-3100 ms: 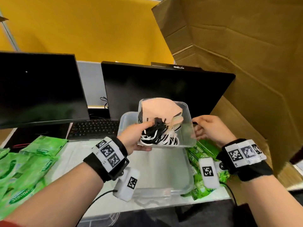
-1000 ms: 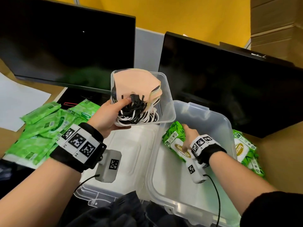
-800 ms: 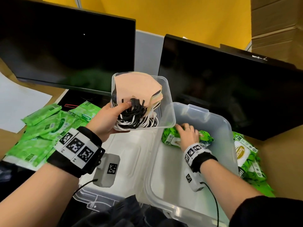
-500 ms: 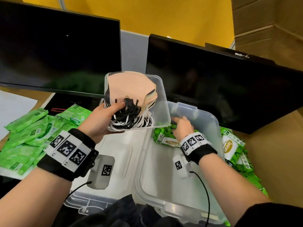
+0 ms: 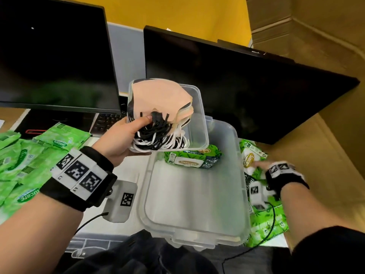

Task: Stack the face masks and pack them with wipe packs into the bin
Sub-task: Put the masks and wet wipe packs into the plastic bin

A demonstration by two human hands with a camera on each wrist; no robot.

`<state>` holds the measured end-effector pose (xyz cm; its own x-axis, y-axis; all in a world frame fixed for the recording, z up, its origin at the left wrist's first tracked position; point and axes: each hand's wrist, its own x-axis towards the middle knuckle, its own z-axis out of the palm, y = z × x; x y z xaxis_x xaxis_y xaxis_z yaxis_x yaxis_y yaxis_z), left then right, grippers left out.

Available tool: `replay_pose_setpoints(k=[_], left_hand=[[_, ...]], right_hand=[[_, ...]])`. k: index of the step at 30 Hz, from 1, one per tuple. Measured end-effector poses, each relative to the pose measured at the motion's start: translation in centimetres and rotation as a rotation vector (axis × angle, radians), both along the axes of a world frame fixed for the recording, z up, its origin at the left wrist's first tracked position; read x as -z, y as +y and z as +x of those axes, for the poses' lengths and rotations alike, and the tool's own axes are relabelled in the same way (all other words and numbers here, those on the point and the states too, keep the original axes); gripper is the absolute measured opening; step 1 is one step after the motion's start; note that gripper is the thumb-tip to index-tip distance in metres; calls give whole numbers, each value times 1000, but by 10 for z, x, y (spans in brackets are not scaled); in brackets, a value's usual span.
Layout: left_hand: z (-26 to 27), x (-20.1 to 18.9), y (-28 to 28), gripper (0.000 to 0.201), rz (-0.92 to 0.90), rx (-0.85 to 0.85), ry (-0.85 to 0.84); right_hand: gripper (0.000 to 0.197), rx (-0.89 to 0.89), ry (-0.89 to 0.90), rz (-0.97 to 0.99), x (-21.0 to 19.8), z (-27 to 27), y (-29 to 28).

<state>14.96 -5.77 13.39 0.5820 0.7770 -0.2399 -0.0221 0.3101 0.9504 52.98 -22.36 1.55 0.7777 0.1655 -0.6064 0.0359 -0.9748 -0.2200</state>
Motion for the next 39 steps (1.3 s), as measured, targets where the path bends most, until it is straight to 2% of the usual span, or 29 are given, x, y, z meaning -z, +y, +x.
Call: replay_pose_setpoints(k=[3,5,9,13,16,18,20,22,23,26,29,34,35,37,39], left_hand=[[-3,4,1,17,-3,-11,17],[-6,7,2,17,0,-27,29],[-8,11,2,17,1,-48,62],[-6,10,1,18,-4,-55,60],[-4,8,0,20,1,-60,61],[-3,8,-1,21,6,-61,62],[-4,8,-2,20,4,-66,64],[-7,9,-2,18,7,-73,65],[-8,9,-1,17,13,-73,72],[-10,7,4,16,13,-75,89],[-12,6,10,17,0,-70,88],[-13,-1,17,17,-18,-63,73],[-14,-3,18,17,-19,-67,73],[-17,-8,22,20,-3,-63,75],[-22,-10,27,22,15,-80,66]], right_hand=[[123,34,95,31,15,-6,-5],[123,79,115,87,7,-16,-4],[99,107,156,168,-3,-29,4],[101,116,189,272,-6,-29,7],[71,111,187,328,-17,-30,7],[65,115,176,319,-22,-29,8],[72,108,246,336,-27,-36,10],[95,108,262,323,-18,-29,10],[97,91,261,335,-16,-26,10],[62,13,-9,281,-58,-46,12],[41,-125,-293,219,-105,-51,5],[42,-323,-475,295,-171,-85,-3],[40,-351,-460,343,-181,-98,0],[49,-402,-417,455,-185,-116,13],[57,-463,-359,491,-176,-132,31]])
